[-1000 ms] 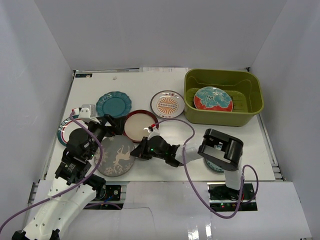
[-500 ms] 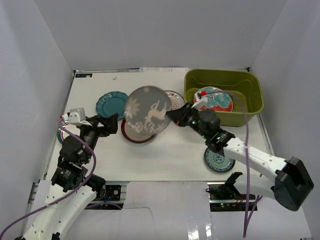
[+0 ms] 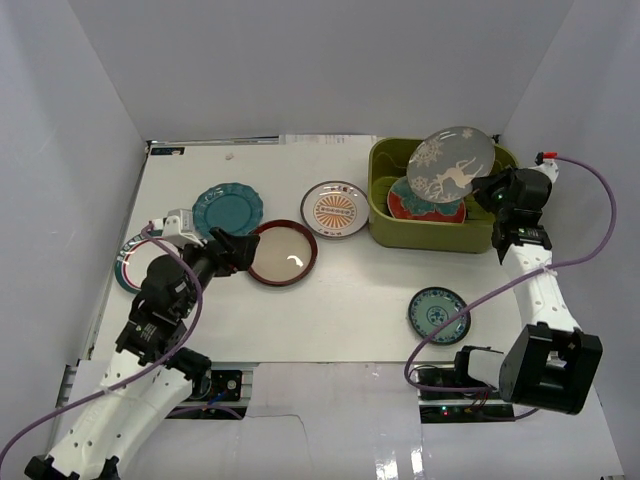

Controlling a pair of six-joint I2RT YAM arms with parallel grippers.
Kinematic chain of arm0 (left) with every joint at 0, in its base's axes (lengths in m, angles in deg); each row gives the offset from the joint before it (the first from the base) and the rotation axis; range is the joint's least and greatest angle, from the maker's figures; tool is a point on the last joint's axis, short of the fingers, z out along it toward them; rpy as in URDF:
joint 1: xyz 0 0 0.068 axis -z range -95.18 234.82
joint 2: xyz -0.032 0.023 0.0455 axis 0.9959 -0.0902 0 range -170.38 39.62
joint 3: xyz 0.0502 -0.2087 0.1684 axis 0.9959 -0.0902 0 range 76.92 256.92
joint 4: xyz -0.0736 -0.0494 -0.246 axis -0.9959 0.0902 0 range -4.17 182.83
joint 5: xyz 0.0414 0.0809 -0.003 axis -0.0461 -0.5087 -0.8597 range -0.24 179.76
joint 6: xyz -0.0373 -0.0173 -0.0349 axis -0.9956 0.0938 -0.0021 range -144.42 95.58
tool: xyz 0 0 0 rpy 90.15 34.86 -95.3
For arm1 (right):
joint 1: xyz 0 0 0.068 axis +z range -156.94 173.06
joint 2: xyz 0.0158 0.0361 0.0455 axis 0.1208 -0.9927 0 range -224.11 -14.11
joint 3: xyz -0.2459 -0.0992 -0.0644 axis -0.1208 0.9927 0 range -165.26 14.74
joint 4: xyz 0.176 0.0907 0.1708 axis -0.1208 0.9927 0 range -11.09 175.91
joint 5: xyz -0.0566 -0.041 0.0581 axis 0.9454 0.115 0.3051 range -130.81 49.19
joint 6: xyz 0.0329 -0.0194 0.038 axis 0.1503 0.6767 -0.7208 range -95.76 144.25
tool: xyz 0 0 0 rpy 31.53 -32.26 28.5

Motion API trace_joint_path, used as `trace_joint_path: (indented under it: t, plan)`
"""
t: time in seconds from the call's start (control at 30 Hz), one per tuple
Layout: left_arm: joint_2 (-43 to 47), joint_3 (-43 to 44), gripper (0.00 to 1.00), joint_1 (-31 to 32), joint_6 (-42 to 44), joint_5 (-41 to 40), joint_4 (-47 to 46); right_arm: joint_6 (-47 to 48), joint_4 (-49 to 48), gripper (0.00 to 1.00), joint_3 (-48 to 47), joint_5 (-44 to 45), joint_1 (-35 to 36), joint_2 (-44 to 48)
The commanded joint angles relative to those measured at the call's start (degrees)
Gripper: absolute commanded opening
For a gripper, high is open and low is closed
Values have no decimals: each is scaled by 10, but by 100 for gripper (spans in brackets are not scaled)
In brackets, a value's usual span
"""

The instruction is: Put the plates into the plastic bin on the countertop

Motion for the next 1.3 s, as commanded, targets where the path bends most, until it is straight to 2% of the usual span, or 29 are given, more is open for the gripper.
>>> trace_joint_path:
  t: [0.0, 0.13, 0.3, 0.43, 0.53, 0.77, 0.83, 0.93, 0.97, 1.07, 1.2, 1.27]
  plan:
    - [-24, -6, 98, 4, -54, 60, 16, 6, -45, 8, -53, -61, -13, -19]
    - [-59, -39, 98, 3, -87, 97, 18, 4, -41, 8, -59, -79, -35, -70]
    - [-91, -64, 98, 3, -126, 94, 19, 4, -31, 8, -57, -91, -36, -103]
    - [-149, -79, 98, 3, -180, 24, 50, 10, -13, 8, -54, -87, -36, -123]
    - [-197, -77, 98, 3, -198, 1, 70, 18, 2, 10, -38, -77, -36, -125]
    - [-247, -102, 98, 3, -240, -21, 22, 62, 38, 42, -27, -33, -36, -118]
    - [-251, -107, 98, 3, -249, -29, 6, 79, 53, 44, -35, -29, -36, -125]
    - [-261, -115, 98, 3, -259, -45, -18, 91, 72, 52, -45, -19, -36, -127]
    - [-269, -116, 98, 3, -261, -50, -24, 92, 73, 63, -45, -18, -36, -126]
    - [-284, -122, 98, 2, -267, -66, -39, 100, 85, 85, -49, -6, -36, -114]
    - [-327, -121, 98, 1, -270, -78, -53, 102, 83, 98, -39, -2, -35, -89]
    - [-341, -120, 98, 0, -273, -81, -57, 107, 85, 96, -36, -2, -35, -70]
